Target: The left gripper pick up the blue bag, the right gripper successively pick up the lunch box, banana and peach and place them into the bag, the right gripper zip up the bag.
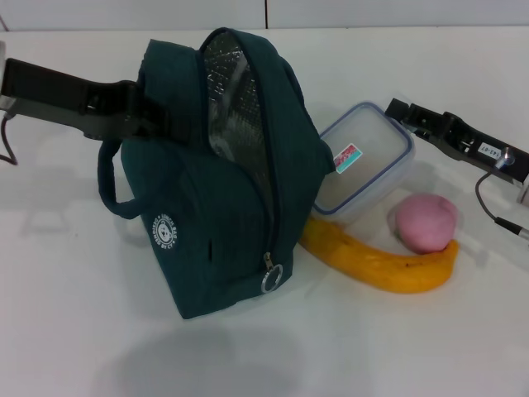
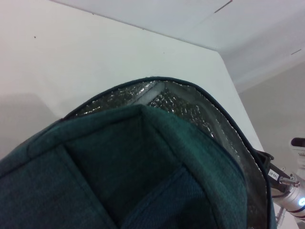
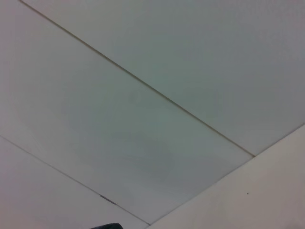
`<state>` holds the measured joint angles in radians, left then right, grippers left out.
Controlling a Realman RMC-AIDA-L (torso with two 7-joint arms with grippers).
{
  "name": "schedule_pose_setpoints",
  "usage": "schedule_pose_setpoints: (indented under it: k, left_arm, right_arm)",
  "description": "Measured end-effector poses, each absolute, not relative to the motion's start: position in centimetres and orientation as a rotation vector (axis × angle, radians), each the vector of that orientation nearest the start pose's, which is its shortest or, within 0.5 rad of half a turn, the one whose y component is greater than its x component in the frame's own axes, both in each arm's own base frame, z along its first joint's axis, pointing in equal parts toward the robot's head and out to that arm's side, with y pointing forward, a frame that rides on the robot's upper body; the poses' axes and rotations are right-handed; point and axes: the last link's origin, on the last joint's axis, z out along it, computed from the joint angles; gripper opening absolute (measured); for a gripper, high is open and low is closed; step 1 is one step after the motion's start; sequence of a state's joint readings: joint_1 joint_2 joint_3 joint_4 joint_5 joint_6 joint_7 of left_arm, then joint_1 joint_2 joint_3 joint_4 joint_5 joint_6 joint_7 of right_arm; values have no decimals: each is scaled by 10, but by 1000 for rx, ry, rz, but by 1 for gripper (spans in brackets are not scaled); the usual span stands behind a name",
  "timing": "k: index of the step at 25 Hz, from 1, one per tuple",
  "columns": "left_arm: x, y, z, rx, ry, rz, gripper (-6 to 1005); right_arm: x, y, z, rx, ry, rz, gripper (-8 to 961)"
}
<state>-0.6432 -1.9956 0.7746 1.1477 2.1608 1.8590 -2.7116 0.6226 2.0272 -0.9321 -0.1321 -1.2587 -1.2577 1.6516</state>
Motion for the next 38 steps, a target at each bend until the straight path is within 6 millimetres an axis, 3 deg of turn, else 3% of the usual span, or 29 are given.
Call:
schedule_pose_setpoints:
  k: [5,11,16,24,38]
  left_arm:
    - [-191,352,84,-2529,-1753,-363,37]
    - [-192,351,84,-2528,-1753,-363,36]
    - [-192,351,84,-2528,-1756,-364,36]
    - [-193,350,84,-2526,-1759,-364,36]
    - [-197,345,86,-2525,-1781,-402,36]
  right_arm:
    - [264,360,-35,-2067,1540,1243,331]
    - [262,362,-35,-2074,1536,1245,281]
    - [260,361,-35,-2089,1528,1248,133]
    - [257,360,-31,-2086,1514,1302,100]
    - [286,341,-8,-1869,1539,1453,105]
